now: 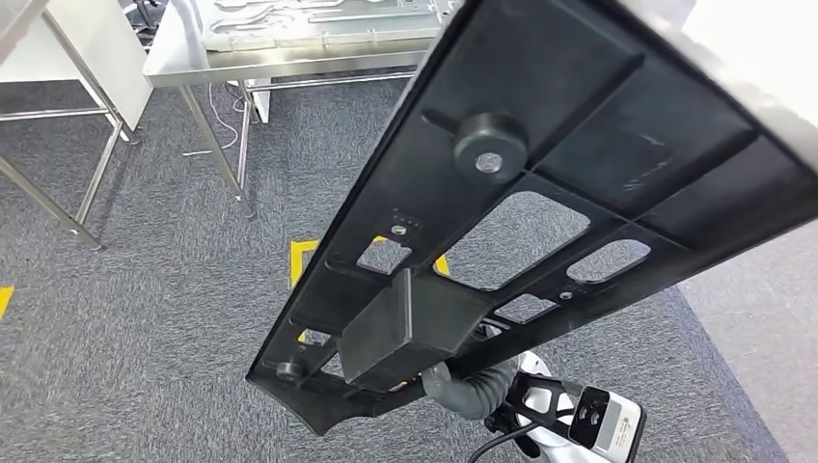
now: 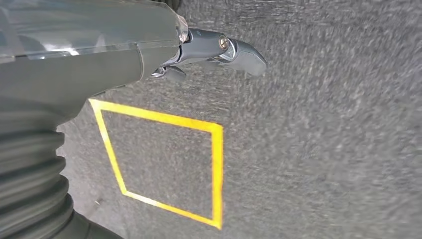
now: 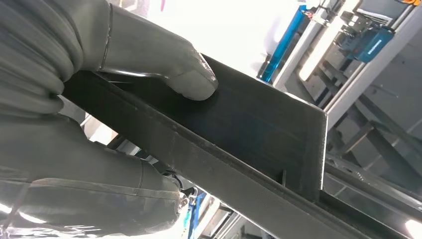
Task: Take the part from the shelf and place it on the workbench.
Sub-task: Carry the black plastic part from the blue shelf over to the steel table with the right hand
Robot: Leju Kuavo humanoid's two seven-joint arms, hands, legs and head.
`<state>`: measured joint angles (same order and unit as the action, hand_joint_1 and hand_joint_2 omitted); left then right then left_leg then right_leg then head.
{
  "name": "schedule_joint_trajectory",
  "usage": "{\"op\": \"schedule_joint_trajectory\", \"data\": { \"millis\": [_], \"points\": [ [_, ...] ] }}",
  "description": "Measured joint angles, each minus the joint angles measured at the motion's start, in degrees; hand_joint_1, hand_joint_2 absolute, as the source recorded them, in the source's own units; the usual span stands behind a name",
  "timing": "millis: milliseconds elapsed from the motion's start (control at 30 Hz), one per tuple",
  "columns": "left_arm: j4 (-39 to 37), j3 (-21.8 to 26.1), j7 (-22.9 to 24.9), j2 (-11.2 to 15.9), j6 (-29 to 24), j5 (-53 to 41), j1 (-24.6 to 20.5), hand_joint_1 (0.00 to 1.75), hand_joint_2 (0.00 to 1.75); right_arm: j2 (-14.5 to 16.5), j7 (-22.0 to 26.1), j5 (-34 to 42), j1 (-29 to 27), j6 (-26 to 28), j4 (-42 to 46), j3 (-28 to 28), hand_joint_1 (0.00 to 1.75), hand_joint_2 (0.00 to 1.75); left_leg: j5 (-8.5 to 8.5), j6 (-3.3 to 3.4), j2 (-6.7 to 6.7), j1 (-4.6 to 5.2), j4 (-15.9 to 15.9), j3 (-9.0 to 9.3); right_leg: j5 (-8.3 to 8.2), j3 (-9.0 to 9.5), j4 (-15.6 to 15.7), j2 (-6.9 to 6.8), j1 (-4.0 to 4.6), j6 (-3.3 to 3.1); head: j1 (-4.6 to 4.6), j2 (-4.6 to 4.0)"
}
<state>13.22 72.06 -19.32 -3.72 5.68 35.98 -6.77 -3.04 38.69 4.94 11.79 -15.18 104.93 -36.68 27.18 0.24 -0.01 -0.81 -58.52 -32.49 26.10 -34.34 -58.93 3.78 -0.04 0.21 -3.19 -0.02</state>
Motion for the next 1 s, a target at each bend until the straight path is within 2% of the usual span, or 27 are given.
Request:
{"op": "schedule_joint_trajectory", "data": {
  "millis": [67, 133, 167, 200, 233, 267, 333, 367, 400, 433, 533, 600, 667, 733, 767, 800, 833, 900, 933, 967, 1000],
  "points": [
    [0.0, 0.0, -0.01, -0.03, 0.22, 0.02, -0.06, 0.0, 1.75, 0.0, 0.02, -0.01, 0.01, 0.0, 0.02, 0.2, 1.75, 1.75, -0.31, 0.7, 0.22, -0.27, 0.49, 0.18, 1.75, -1.02, -2.47, -1.33, -0.02, 0.6, 0.01, 0.0],
    [0.0, 0.0, -0.03, -0.02, 0.37, 0.02, 0.01, 0.0, 1.75, 0.0, 0.02, -0.01, -0.03, -0.02, 0.0, 0.36, 1.75, 1.75, -0.32, 1.09, 0.54, -0.28, 0.64, 0.22, 5.23, -4.16, -9.09, -2.72, -0.28, 1.11, 0.02, 0.0],
    [0.0, 0.0, -0.04, -0.01, 0.39, 0.02, 0.1, 0.0, 1.75, 0.0, 0.02, 0.0, -0.12, -0.04, -0.04, 0.39, 1.75, 1.75, -0.27, 1.14, 0.7, -0.27, 0.63, 0.21, 6.61, -5.96, -12.7, -2.97, -0.47, 1.33, 0.02, 0.0],
    [0.0, 0.0, -0.05, 0.01, 0.39, 0.02, 0.17, 0.0, 1.75, 0.0, 0.03, -0.01, -0.22, -0.07, -0.08, 0.43, 1.75, 1.75, -0.2, 1.14, 0.83, -0.27, 0.62, 0.24, 7.08, -7.17, -15.02, -3.11, -0.65, 1.5, 0.02, 0.0],
    [0.0, 0.0, -0.07, 0.02, 0.39, 0.02, 0.2, 0.0, 1.75, 0.0, 0.04, -0.02, -0.3, -0.08, -0.12, 0.48, 1.75, 1.75, -0.13, 1.08, 0.93, -0.27, 0.6, 0.31, 6.47, -7.41, -15.36, -3.21, -0.82, 1.62, 0.02, 0.0],
    [0.0, 0.0, -0.07, 0.03, 0.39, 0.02, 0.22, 0.0, 1.75, 0.0, 0.07, -0.05, -0.36, -0.09, -0.14, 0.53, 1.75, 1.75, -0.04, 0.97, 0.97, -0.28, 0.6, 0.45, 4.92, -6.52, -13.47, -3.33, -0.96, 1.64, 0.02, 0.0],
    [0.0, 0.0, -0.07, 0.02, 0.39, 0.02, 0.21, 0.0, 1.75, 0.0, 0.12, -0.18, -0.4, -0.08, -0.15, 0.68, 1.75, 1.75, 0.25, 0.58, 0.98, -0.23, 0.57, 0.83, 1.23, -2.67, -5.84, -3.84, -1.01, 1.37, 0.02, 0.0],
    [0.0, 0.0, -0.07, 0.01, 0.39, 0.02, 0.21, 0.0, 1.75, 0.0, 0.14, -0.26, -0.4, -0.08, -0.15, 0.74, 1.75, 1.75, 0.41, 0.37, 0.98, -0.15, 0.53, 0.96, 0.25, -1.05, -2.66, -4.1, -0.91, 1.19, 0.02, 0.0],
    [0.0, 0.0, -0.07, 0.01, 0.39, 0.02, 0.2, 0.0, 1.75, 0.0, 0.15, -0.31, -0.39, -0.08, -0.15, 0.79, 1.75, 1.75, 0.53, 0.2, 0.98, -0.07, 0.49, 1.03, -0.11, -0.04, -0.7, -4.33, -0.8, 1.04, 0.02, 0.0],
    [0.0, 0.0, -0.07, 0.01, 0.39, 0.02, 0.2, 0.0, 1.75, 0.0, 0.15, -0.34, -0.39, -0.08, -0.15, 0.81, 1.75, 1.75, 0.6, 0.09, 0.98, 0.02, 0.45, 1.03, 0.1, 0.29, -0.02, -4.45, -0.68, 0.97, 0.02, 0.0],
    [0.0, 0.0, -0.09, 0.01, 0.39, 0.02, 0.19, 0.0, 1.75, 0.02, 0.16, -0.42, -0.42, -0.08, -0.15, 0.81, 1.75, 1.75, 0.7, -0.12, 0.99, 0.09, 0.41, 0.97, 0.17, 0.24, 0.24, -4.37, -0.52, 0.82, 0.01, 0.0],
    [0.0, 0.0, -0.12, 0.01, 0.4, 0.02, 0.13, 0.0, 1.75, 0.02, 0.2, -0.66, -0.62, -0.08, -0.13, 0.87, 1.75, 1.75, 1.25, -0.95, 1.13, -0.03, -0.02, 1.11, 0.25, 0.61, 0.67, -3.98, -0.59, -0.08, 0.0, 0.0],
    [0.0, 0.0, -0.16, 0.01, 0.41, 0.01, 0.11, 0.0, 1.75, 0.03, 0.24, -0.87, -0.8, -0.09, -0.11, 0.92, 1.75, 1.75, 3.59, -1.74, 1.0, -0.21, -4.34, -0.58, 0.53, 1.43, 1.14, -3.64, -0.65, -1.25, 0.0, 0.0],
    [0.0, 0.0, -0.2, 0.07, 0.42, 0.0, 0.27, 0.0, 1.75, 0.04, 0.24, -0.91, -0.92, -0.14, -0.12, 0.93, 1.75, 1.75, 6.69, -1.92, 0.64, -0.28, -12.21, -4.77, 0.94, 2.02, 1.23, -3.46, -0.49, -1.77, 0.0, 0.0],
    [0.0, 0.0, -0.22, 0.09, 0.42, 0.01, 0.37, 0.0, 1.75, 0.04, 0.25, -0.93, -1.03, -0.19, -0.13, 0.93, 1.75, 1.75, 7.27, -1.97, 0.57, -0.28, -15.08, -6.63, 1.19, 2.27, 1.21, -3.29, -0.38, -1.85, 0.0, 0.0],
    [0.0, 0.01, -0.22, 0.11, 0.43, 0.01, 0.44, 0.0, 1.75, 0.04, 0.25, -0.96, -1.12, -0.22, -0.13, 0.93, 1.75, 1.75, 6.69, -1.94, 0.56, -0.28, -16.02, -7.64, 1.47, 2.59, 1.2, -3.1, -0.29, -1.86, 0.0, 0.0],
    [0.0, 0.01, -0.22, 0.12, 0.44, 0.02, 0.48, 0.0, 1.75, 0.04, 0.26, -0.97, -1.19, -0.23, -0.13, 0.93, 1.75, 1.75, 4.95, -1.81, 0.56, -0.27, -14.72, -7.57, 1.81, 3.03, 1.19, -2.92, -0.23, -1.82, 0.0, 0.0],
    [0.0, 0.02, -0.22, 0.2, 0.51, 0.02, 0.5, 0.0, 1.75, 0.04, 0.26, -0.98, -1.23, -0.25, -0.13, 0.92, 1.75, 1.75, 0.11, -1.2, 0.53, -0.18, -7.66, -5.05, 2.65, 4.06, 1.18, -2.7, -0.15, -1.63, 0.01, 0.0],
    [0.0, 0.02, -0.22, 0.27, 0.55, 0.02, 0.48, 0.0, 1.75, 0.04, 0.26, -0.99, -1.21, -0.26, -0.13, 0.92, 1.75, 1.75, -1.39, -0.84, 0.51, 0.0, -4.18, -3.59, 3.06, 4.39, 1.09, -2.62, -0.05, -1.42, 0.01, 0.0],
    [0.0, 0.02, -0.23, 0.33, 0.58, 0.0, 0.44, 0.0, 1.75, 0.04, 0.26, -0.99, -1.21, -0.26, -0.14, 0.92, 1.75, 1.75, -1.99, -0.5, 0.5, 0.19, -1.9, -2.64, 3.34, 4.51, 1.06, -2.55, -0.02, -1.13, 0.01, 0.0],
    [0.0, 0.02, -0.25, 0.39, 0.61, -0.02, 0.42, 0.0, 1.75, 0.04, 0.26, -1.01, -1.22, -0.27, -0.14, 0.92, 1.75, 1.75, -1.79, -0.17, 0.48, 0.4, -0.76, -2.2, 3.45, 4.51, 0.97, -2.5, -0.01, -0.77, 0.01, 0.0]
  ]
}}
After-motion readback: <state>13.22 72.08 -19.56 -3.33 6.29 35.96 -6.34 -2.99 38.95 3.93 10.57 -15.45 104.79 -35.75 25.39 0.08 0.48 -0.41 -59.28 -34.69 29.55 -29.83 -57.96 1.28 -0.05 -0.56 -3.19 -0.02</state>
